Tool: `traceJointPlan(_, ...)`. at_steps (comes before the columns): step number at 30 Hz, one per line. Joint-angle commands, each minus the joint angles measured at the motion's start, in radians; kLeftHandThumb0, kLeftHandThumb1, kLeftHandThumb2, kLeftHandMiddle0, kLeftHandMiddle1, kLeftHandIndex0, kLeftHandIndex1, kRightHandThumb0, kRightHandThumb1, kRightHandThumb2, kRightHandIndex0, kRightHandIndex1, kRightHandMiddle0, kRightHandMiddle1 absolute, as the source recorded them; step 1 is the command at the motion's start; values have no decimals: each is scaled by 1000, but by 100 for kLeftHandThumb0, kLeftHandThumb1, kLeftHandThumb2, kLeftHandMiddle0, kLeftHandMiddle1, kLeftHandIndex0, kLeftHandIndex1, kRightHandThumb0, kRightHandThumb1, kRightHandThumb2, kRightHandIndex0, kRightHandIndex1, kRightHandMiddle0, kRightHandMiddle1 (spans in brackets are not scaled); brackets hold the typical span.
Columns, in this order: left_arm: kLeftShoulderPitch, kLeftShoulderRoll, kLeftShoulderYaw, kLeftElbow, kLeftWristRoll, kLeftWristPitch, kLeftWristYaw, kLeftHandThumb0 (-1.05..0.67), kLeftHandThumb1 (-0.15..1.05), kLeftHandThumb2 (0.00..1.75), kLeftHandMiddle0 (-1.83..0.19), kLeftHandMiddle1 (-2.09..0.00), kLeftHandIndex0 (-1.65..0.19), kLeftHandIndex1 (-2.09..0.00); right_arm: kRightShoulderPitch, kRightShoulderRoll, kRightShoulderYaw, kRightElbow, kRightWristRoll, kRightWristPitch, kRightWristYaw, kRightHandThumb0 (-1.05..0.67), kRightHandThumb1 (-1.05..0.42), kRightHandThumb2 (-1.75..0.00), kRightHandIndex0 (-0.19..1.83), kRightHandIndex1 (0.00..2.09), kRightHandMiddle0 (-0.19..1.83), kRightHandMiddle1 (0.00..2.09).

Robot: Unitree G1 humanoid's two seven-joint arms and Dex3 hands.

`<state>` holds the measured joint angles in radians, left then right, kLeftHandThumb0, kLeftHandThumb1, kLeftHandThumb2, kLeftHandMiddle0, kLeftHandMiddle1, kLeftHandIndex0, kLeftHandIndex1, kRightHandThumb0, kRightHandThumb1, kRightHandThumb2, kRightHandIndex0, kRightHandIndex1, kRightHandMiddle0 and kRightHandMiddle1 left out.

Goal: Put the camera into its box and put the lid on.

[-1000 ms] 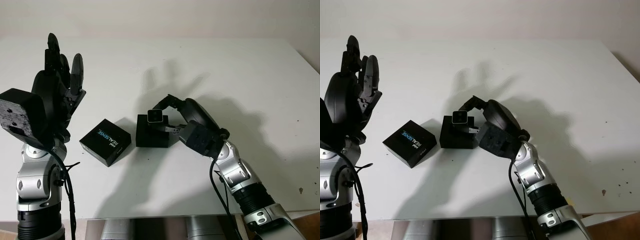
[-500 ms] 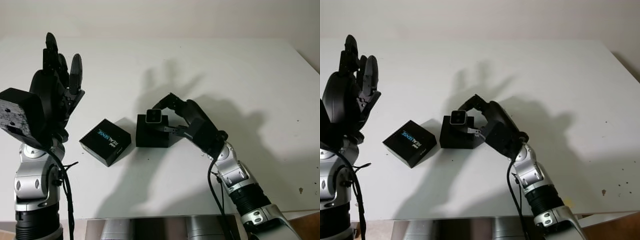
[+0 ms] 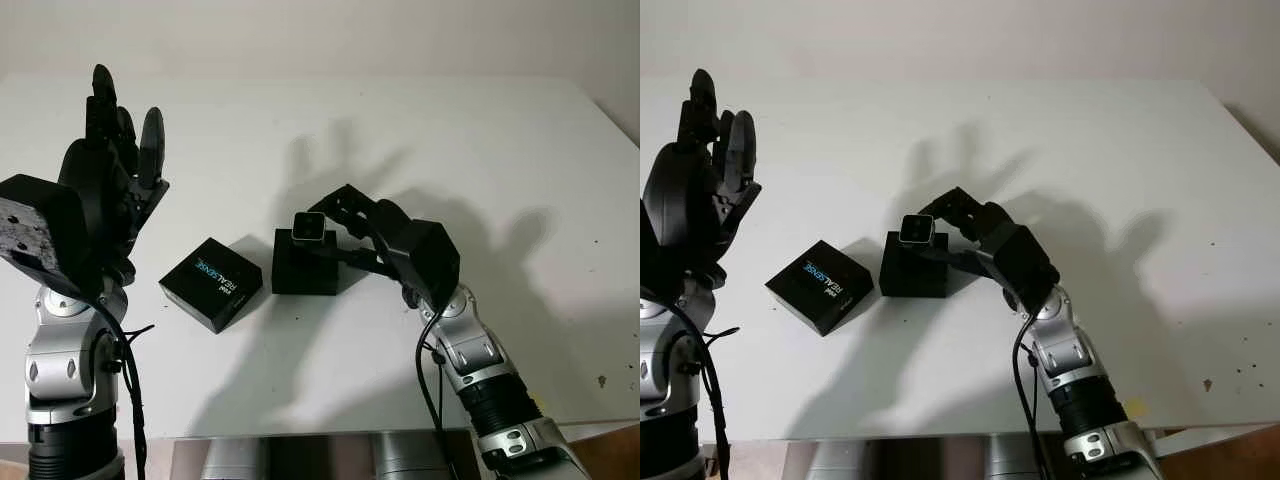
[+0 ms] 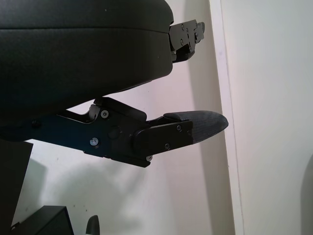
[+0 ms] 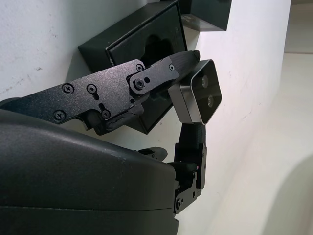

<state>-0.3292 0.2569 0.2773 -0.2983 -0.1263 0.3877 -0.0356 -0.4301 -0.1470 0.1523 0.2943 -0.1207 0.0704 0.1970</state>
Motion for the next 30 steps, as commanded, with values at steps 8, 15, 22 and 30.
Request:
traceJointPlan(8,5,9,4,-16,-4,2,-1,-59,105,54,19,0,19,0,11,-4,-19,-43,30,83,46,-42,-97,-5,34,4,28,154)
traceJointPlan(15,6,11,7,-19,-6,7,-5,-58,105,55,19,0,19,0,-3,-31,6,-5,-3,69,81,-45,-97,-5,28,2,30,153)
traceJointPlan(22,3,11,10,-12,-7,4,-6,-58,105,53,19,0,19,0,-34,-60,39,74,-56,-53,102,-46,-97,-5,23,2,32,150)
traceJointPlan(30,5,11,11,-16,-11,4,-12,-60,105,53,19,0,19,0,-65,-51,48,132,-68,-105,108,-47,-97,-5,20,3,34,150)
